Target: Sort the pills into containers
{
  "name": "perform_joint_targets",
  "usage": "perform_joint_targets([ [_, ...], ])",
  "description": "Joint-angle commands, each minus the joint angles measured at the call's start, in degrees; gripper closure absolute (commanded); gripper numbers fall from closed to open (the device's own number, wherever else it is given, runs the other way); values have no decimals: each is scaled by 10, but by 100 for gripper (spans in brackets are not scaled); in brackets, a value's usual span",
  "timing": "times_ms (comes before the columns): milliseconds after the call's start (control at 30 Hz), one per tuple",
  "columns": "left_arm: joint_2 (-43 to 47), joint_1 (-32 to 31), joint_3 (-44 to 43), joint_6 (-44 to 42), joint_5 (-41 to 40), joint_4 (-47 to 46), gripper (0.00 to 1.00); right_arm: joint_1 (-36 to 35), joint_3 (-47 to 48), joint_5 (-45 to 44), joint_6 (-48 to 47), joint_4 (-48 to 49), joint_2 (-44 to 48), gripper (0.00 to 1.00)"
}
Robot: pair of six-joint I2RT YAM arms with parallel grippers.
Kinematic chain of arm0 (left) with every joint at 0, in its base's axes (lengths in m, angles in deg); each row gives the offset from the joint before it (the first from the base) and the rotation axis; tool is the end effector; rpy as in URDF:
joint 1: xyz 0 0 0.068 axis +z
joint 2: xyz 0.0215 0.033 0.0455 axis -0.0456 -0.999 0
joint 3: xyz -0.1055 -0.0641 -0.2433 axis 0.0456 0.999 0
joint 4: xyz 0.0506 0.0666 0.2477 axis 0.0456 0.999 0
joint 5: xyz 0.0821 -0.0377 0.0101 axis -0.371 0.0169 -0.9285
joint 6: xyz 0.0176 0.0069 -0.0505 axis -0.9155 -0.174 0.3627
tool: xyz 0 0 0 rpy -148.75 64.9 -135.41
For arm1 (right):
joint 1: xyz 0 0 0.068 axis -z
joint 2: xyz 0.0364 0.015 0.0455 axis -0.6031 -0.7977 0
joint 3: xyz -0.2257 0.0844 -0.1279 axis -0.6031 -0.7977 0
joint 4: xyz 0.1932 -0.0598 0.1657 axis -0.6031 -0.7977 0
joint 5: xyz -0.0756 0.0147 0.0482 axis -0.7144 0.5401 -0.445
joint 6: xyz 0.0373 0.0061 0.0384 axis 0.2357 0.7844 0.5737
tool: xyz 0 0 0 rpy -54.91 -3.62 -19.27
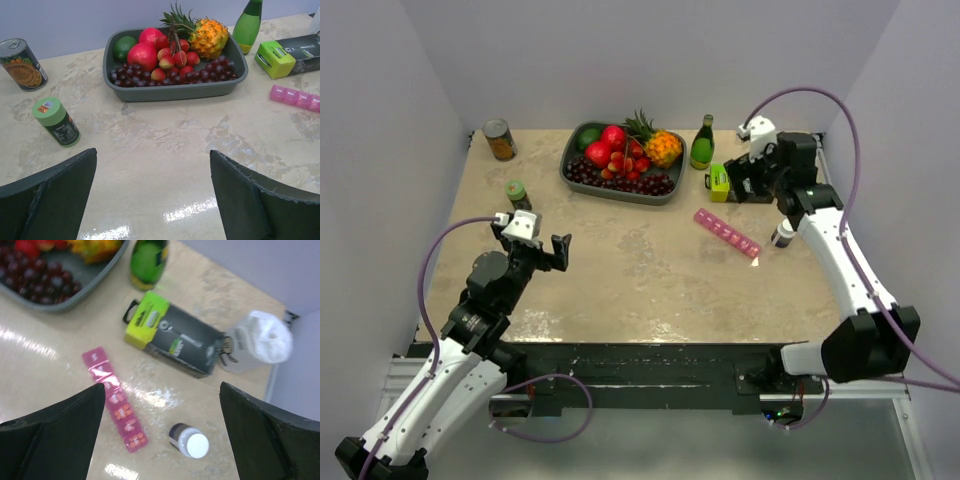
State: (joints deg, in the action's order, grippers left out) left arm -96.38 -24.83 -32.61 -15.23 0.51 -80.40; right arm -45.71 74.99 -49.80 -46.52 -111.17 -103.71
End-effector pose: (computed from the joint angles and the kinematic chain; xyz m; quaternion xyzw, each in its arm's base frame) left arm 0.1287 -0.0585 0.2994 0.0846 0.7328 -0.1041 0.6671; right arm 0.2940 0.0449 0.3785 -0.1944 0.8132 -0.0424 0.5468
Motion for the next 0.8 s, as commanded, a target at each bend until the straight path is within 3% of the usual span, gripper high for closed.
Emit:
perform_joint_targets([
  [0, -4, 2, -5, -7, 8, -22, 2, 1, -19, 163, -99, -89, -83, 3],
  [233, -8, 2, -5, -9, 10, -22, 2, 1, -29, 119, -120, -91, -217, 3],
  [500, -14, 3, -5, -10, 14, -21, 2, 1, -18, 87, -125, -79, -283, 5],
  [767, -15, 2, -5, -12, 17, -20, 2, 1, -15, 148, -158, -103, -322, 25],
])
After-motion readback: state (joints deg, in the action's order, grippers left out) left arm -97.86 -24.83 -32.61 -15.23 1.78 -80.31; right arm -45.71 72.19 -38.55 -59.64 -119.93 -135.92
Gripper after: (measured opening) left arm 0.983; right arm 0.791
